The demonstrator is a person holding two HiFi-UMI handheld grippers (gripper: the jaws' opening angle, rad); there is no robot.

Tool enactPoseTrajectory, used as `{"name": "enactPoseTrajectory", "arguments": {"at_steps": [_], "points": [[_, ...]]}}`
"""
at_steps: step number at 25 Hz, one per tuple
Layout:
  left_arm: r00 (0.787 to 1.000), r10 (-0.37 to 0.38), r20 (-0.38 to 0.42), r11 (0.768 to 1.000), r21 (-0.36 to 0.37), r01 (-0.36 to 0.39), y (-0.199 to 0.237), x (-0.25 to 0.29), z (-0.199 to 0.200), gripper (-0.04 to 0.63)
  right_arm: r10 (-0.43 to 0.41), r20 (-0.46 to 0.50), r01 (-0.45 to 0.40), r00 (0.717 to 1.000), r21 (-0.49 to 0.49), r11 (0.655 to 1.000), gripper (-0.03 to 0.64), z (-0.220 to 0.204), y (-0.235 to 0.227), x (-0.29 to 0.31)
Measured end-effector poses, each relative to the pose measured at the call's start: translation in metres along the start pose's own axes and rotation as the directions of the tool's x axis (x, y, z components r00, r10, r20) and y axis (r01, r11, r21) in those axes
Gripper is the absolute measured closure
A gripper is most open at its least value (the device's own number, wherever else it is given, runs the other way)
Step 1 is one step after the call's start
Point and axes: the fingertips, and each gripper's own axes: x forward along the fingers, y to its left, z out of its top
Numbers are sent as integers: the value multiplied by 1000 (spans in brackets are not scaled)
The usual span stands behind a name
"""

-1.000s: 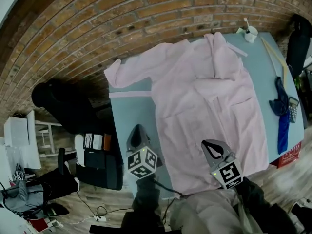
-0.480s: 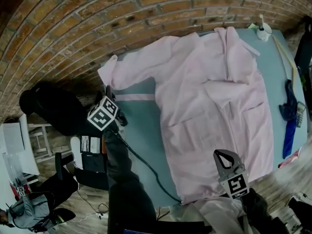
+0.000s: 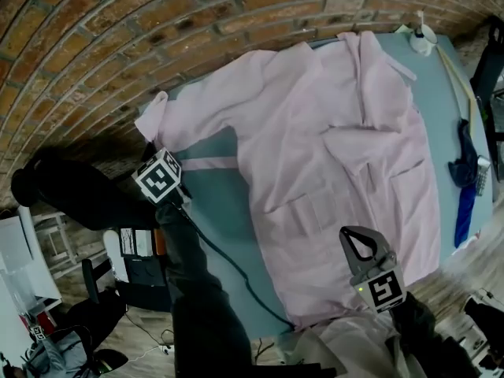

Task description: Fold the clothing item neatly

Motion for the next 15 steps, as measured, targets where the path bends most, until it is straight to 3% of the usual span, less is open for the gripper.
{"name": "enactPoseTrajectory", "arguments": {"at_steps": [3,5,7,10,12,13,15], "points": [[999,12,-41,999,49,-10,-1,3,-3,572,58,48,-58,997,7,998,615,32,8,23],[999,-37,-22,998,52,38,-7,0,-3,574,87,83,-86,993,-7,996,615,56,13,37],[994,-99,51,995,27,98,-14,-13,3,575,112,117,-108,987,-38,993,615,77,19,50],[972,-128,197,992,16,128,-19,-49,14,575,127,154,-116,980,-77,990,615,95,21,60],[939,-151,308,987,93,128,-29,-83,28,575,121,157,-110,980,-76,991,615,95,19,62],[913,-179,367,980,144,134,-38,-102,38,575,114,153,-105,982,-66,992,615,93,16,62],[837,-271,475,954,249,167,-65,-143,60,575,94,139,-89,986,-43,995,615,85,9,60]]}}
